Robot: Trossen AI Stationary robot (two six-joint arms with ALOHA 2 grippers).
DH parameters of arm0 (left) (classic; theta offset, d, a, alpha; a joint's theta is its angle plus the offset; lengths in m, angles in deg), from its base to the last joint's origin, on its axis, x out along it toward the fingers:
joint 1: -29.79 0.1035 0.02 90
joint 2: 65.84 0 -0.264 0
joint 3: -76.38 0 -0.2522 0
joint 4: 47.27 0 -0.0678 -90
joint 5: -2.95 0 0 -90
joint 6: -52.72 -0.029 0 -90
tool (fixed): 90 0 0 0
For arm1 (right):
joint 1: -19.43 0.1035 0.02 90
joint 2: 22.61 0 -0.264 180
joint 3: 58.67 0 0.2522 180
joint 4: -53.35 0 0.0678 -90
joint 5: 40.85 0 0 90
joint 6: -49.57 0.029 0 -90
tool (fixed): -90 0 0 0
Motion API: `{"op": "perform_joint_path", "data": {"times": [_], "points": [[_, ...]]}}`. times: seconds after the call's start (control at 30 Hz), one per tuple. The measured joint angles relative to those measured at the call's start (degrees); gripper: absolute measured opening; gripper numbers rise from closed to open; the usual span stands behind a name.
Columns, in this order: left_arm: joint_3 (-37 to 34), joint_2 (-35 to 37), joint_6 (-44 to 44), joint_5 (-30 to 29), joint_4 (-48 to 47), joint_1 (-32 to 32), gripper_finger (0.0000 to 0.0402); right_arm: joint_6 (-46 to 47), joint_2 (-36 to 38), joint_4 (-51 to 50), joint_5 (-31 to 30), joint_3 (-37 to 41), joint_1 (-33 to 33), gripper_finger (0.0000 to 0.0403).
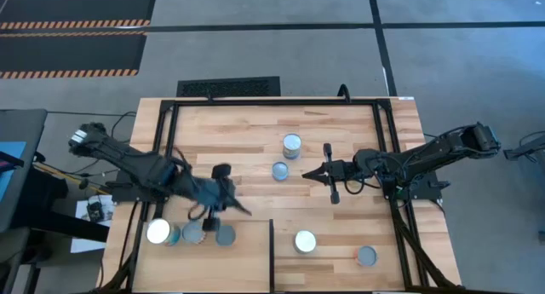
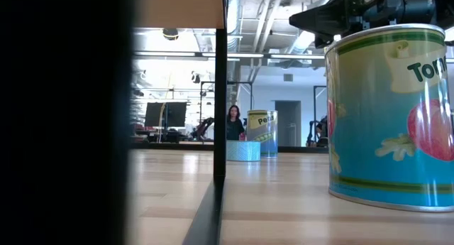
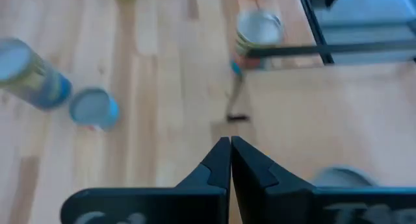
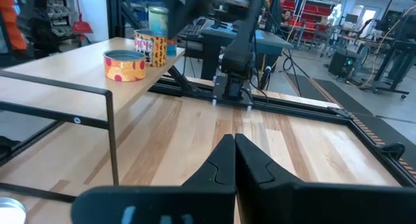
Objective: Pick and place cans onto a shelf
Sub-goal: Put the canned peas on the shelf
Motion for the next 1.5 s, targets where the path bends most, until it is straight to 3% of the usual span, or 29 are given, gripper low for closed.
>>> {"op": "perform_joint_path", "data": {"times": [0.33,0.57,0.7,0.83,1.17,1.33,1.5], "points": [[-26.2,17.1,-15.3,3.4,29.3,15.1,0.0,1.7,0.0,-2.3,-9.1,-0.1,0.0,0.0011],[-42.4,24.2,-18.6,12.0,47.8,24.5,0.0,3.4,-0.6,-22.8,-10.4,-8.8,-6.8,0.0011],[-49.6,27.2,-18.6,14.5,55.6,28.7,0.0,3.4,-3.3,-29.1,-9.3,-12.5,-11.5,0.002],[-52.5,29.6,-17.7,13.9,58.1,31.1,0.0,2.9,-8.4,-33.3,-5.9,-16.6,-15.3,0.0058],[-52.8,31.1,-18.9,13.9,56.3,31.6,0.0,-9.7,-24.2,-52.5,-5.7,-31.6,-18.8,0.0174],[-52.8,31.1,-19.1,13.9,54.4,31.6,0.0,-11.9,-30.2,-57.8,-6.0,-37.3,-19.3,0.0172],[-52.8,31.1,-19.6,14.0,53.7,31.5,0.0,-12.5,-34.0,-60.1,-7.0,-41.1,-19.4,0.011]]}}
